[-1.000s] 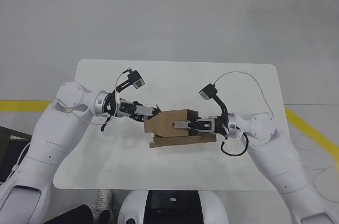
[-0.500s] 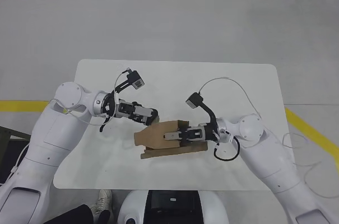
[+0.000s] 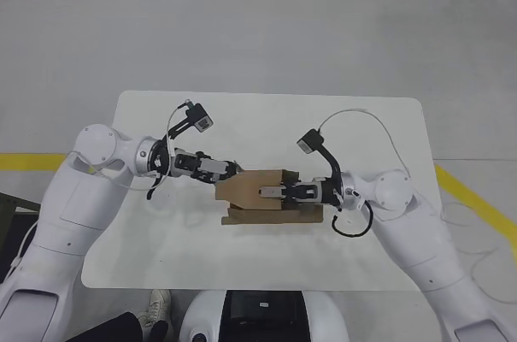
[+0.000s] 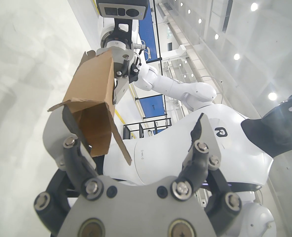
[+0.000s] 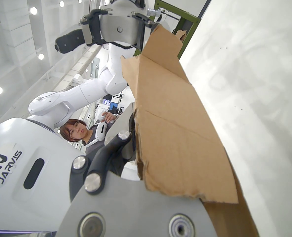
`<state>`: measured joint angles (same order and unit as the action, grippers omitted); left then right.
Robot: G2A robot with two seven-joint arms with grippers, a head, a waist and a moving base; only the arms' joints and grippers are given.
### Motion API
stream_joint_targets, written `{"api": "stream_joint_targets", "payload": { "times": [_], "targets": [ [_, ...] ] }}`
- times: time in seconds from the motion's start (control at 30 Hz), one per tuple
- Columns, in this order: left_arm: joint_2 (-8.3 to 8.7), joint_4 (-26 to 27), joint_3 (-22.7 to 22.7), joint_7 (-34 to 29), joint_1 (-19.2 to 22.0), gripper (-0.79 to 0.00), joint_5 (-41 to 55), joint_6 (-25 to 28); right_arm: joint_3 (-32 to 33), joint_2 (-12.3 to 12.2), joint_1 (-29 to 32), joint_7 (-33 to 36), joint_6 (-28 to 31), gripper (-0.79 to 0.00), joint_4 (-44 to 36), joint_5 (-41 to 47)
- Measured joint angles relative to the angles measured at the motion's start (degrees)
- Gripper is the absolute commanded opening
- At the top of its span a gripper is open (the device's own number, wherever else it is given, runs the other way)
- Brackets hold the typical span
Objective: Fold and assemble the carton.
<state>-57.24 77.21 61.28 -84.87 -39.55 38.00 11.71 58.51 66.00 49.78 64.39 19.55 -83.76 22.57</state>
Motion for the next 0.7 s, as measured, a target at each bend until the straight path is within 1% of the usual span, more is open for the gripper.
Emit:
{"api": "stream_joint_targets", "payload": {
  "times": [0.27, 0.7],
  "targets": [
    [0.19, 2.75, 0.62, -0.16, -0.94, 0.000, -0.47, -0.40, 1.52, -0.25, 0.89, -3.36, -1.20, -0.785, -1.33, -1.37],
    [-0.02, 4.45, 0.01, -1.17, -1.07, 0.000, -0.19, -0.86, 3.69, -0.45, 1.32, -8.06, -1.22, -0.785, -2.11, -3.37]
  ]
}}
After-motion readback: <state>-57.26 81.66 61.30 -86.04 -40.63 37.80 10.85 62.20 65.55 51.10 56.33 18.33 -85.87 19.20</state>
